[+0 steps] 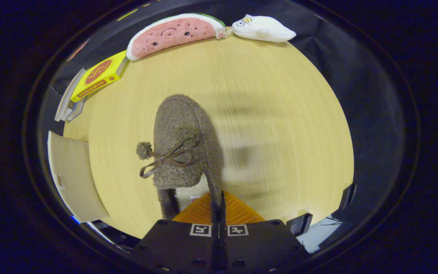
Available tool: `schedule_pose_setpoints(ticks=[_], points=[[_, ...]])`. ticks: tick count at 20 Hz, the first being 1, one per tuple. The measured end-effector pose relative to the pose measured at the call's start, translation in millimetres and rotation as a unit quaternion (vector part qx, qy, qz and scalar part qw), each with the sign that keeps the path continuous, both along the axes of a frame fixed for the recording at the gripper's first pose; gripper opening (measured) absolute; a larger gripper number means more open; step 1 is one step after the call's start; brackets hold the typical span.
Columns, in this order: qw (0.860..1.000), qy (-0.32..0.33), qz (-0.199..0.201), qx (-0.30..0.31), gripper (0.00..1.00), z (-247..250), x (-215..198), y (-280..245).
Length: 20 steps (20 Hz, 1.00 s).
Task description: Open the storage box then place both shoes into the box .Put the left shoe in first, then the right shoe, with the right side of both shoes facing outward in a uniform manner.
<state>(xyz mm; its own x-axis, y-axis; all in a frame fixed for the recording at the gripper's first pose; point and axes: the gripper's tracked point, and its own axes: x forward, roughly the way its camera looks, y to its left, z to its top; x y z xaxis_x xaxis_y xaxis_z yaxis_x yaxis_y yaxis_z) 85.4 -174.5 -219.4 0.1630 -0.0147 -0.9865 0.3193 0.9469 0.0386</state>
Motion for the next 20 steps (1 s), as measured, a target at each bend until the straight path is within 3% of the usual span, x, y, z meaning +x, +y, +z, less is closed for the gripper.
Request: schedule_pose_setpoints(ticks=[6, 11, 15, 20], points=[[0.999, -0.025, 0.004, 0.034, 0.01, 40, -10, 24], [0.998, -0.040, 0.034, 0.045, 0.01, 90, -21, 65], [0.994, -0.068, 0.074, 0.046, 0.01, 137, -25, 116], [0.983, -0.094, 0.122, 0.095, 0.00, 183, -29, 206]])
